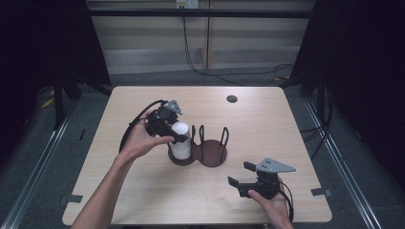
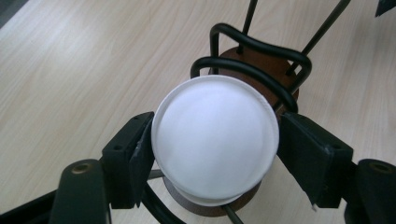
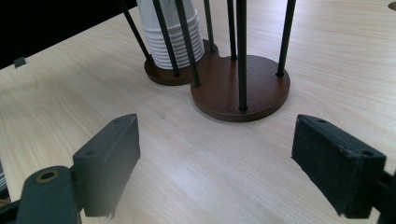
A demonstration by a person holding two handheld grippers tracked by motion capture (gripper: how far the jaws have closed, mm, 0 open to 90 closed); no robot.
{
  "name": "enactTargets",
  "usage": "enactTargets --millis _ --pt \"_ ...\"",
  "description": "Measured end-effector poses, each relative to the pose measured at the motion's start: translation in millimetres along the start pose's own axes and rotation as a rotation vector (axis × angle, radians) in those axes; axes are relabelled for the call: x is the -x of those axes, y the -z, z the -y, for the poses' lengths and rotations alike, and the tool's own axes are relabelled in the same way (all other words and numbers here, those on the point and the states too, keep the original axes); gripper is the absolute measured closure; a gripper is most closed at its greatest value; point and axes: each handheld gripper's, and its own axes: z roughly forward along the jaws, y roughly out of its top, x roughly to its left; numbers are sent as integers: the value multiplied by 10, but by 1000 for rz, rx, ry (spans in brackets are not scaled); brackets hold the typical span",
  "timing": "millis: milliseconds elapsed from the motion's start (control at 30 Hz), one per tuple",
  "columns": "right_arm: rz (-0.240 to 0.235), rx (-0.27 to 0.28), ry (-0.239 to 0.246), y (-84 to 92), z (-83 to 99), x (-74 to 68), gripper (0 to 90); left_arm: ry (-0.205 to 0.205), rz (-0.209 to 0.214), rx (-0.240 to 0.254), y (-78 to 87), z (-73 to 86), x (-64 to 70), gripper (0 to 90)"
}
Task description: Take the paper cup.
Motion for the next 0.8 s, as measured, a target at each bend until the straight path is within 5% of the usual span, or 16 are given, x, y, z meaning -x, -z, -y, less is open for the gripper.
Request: enactTargets --millis 267,800 --pt "-3 -5 -5 -11 0 -6 147 -19 -5 -22 -22 -48 35 340" --pt "-2 -9 -10 -12 2 -4 147 16 9 -1 55 -52 10 353"
